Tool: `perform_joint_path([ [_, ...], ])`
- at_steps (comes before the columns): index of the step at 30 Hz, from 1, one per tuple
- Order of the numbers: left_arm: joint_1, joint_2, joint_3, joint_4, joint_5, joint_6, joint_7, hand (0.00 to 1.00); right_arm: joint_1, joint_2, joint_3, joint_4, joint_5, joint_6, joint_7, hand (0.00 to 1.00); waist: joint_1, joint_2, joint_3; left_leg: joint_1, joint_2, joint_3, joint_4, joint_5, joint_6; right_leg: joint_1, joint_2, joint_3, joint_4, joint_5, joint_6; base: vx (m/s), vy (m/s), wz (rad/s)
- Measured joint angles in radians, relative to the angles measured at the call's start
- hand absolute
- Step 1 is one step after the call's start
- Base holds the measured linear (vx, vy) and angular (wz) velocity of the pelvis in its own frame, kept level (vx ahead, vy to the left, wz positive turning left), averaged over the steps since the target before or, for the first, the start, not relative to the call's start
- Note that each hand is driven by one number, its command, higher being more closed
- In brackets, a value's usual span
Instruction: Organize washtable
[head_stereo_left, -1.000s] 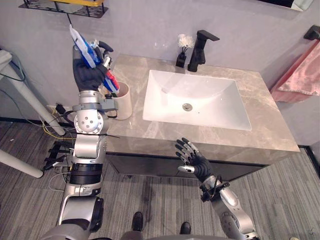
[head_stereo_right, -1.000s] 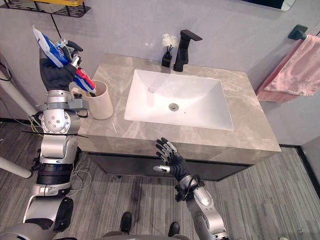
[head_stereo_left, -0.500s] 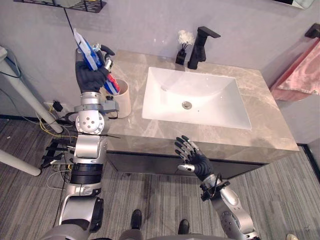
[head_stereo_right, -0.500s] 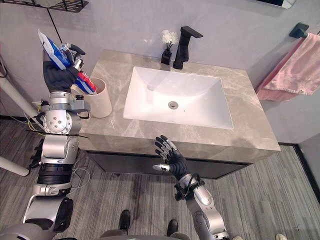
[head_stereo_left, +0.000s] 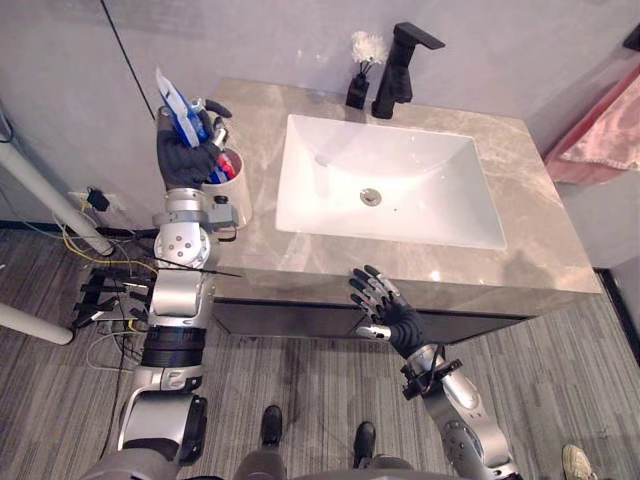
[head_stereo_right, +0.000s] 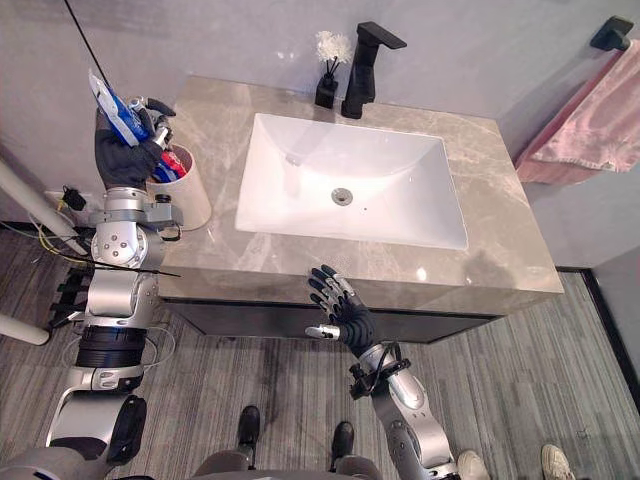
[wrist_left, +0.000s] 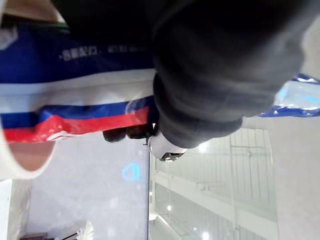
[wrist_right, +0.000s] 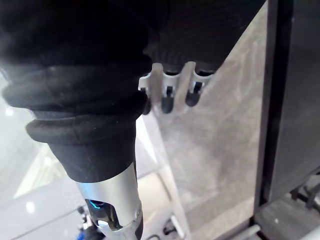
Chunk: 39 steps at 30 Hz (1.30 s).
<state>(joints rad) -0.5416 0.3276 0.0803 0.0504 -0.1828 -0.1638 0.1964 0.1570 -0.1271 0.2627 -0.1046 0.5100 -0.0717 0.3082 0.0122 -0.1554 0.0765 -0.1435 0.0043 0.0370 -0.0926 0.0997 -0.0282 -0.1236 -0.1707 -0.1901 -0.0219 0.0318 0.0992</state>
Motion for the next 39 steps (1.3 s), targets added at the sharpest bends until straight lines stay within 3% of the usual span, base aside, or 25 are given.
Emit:
perform_joint_path([
  [11, -0.007, 0.025, 0.001, 0.000, 0.002, -0.001, 0.001, 0.00, -0.002, 0.000, -0.011, 0.001, 0.000, 0.000, 0.000, 0.00, 0.000, 0.004, 0.003, 0.004, 0.000, 0.004, 0.000, -0.004, 0.001, 0.000, -0.001, 0.000, 0.003, 0.000, 0.000, 0.00, 0.000, 0.00],
  [22, -0.074, 0.116, 0.002, -0.096, -0.015, -0.020, 0.001, 0.00, -0.008, -0.001, -0.011, 0.017, -0.001, 0.000, 0.001, 0.00, 0.004, 0.036, 0.009, 0.034, -0.006, -0.008, 0.000, -0.004, 0.002, 0.037, -0.006, -0.028, 0.004, -0.002, -0.002, -0.01, 0.007, 0.02],
  [23, -0.082, 0.127, 0.004, -0.120, -0.024, -0.023, 0.000, 1.00, -0.011, -0.002, -0.011, 0.024, -0.001, 0.000, 0.001, 0.00, 0.004, 0.040, 0.006, 0.035, -0.006, -0.010, 0.000, -0.004, 0.002, 0.040, -0.006, -0.031, 0.004, -0.002, -0.003, 0.00, 0.000, 0.00],
  [30, -0.008, 0.134, 0.104, -0.292, -0.128, -0.084, -0.016, 1.00, -0.020, -0.002, -0.010, 0.048, -0.002, 0.000, 0.002, 0.00, 0.007, 0.072, -0.007, 0.040, -0.007, -0.018, 0.000, -0.004, 0.002, 0.052, -0.007, -0.044, 0.000, -0.006, -0.007, 0.00, 0.005, 0.04],
  [34, 0.335, 0.004, 0.164, -0.472, -0.158, -0.095, -0.087, 1.00, 0.002, 0.005, -0.021, 0.049, -0.004, -0.001, 0.011, 0.00, 0.029, 0.088, -0.016, 0.040, -0.007, -0.023, 0.000, -0.004, 0.002, 0.057, -0.006, -0.051, -0.006, -0.006, -0.007, 0.01, 0.001, 0.03],
  [39, 0.612, -0.160, 0.151, -0.486, -0.160, -0.071, -0.141, 1.00, 0.040, 0.036, -0.052, 0.054, -0.011, 0.000, 0.024, 0.00, 0.059, 0.090, -0.021, 0.043, -0.007, -0.034, -0.001, -0.007, -0.003, 0.063, -0.008, -0.061, 0.002, -0.021, -0.006, -0.03, 0.005, 0.07],
])
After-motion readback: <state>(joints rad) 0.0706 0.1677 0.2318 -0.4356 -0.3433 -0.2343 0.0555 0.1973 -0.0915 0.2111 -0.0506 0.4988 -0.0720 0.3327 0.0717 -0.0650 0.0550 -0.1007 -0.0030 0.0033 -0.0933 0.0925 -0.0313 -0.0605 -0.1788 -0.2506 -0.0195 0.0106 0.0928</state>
